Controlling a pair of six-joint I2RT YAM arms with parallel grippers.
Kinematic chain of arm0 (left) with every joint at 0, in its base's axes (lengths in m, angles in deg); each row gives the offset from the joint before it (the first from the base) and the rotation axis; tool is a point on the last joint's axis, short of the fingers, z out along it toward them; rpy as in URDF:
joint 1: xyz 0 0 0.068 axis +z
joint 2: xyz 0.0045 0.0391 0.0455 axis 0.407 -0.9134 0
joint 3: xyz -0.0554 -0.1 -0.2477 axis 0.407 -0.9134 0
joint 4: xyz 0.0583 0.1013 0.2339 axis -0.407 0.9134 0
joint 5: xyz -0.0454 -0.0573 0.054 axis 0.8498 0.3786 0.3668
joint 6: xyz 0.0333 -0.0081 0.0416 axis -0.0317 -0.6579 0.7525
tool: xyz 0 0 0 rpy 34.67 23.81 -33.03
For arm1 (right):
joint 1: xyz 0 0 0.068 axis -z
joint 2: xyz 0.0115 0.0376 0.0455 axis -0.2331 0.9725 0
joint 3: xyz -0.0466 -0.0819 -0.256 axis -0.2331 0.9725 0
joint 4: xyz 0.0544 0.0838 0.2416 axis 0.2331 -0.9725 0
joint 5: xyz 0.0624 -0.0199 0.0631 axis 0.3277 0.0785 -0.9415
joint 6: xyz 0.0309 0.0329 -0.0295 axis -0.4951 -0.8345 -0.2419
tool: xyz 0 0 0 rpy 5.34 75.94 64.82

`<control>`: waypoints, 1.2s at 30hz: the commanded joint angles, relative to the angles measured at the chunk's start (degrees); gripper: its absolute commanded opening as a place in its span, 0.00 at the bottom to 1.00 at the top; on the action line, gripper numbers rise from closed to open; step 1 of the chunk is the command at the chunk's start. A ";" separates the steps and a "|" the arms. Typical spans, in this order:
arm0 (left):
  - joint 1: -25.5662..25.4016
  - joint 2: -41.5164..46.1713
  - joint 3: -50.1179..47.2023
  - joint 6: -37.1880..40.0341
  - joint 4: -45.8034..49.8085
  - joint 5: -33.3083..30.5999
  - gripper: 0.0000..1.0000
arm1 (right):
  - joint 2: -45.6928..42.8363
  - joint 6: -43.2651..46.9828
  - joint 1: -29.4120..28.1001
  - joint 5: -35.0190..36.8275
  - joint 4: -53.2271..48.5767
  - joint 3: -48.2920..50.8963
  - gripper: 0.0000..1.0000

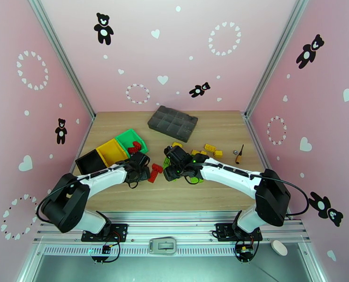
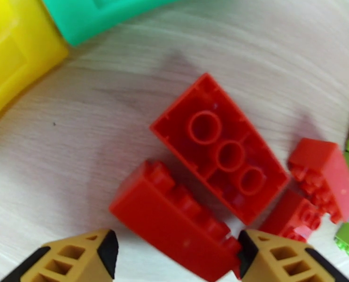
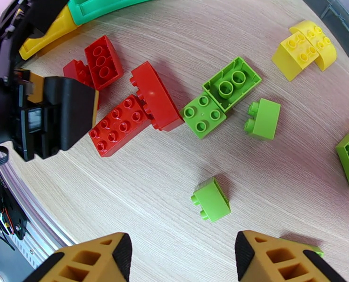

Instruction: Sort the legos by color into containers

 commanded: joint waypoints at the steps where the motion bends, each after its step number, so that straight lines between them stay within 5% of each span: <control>1: -0.29 -0.74 0.70 0.14 -0.91 -0.64 0.69 | -1.50 -0.76 -0.22 0.94 0.27 -0.10 0.62; 9: 0.16 0.85 -0.46 -0.39 -0.39 -3.21 0.60 | -0.82 -0.63 -0.22 0.59 0.65 -0.32 0.62; 26: 0.37 3.18 2.09 -0.14 2.36 -2.31 0.24 | 0.83 -1.77 -0.31 -0.94 2.26 0.44 0.62; 36: 0.39 13.21 4.00 0.29 8.98 -1.94 0.21 | 2.41 -2.29 -0.31 -4.18 5.03 -1.19 0.62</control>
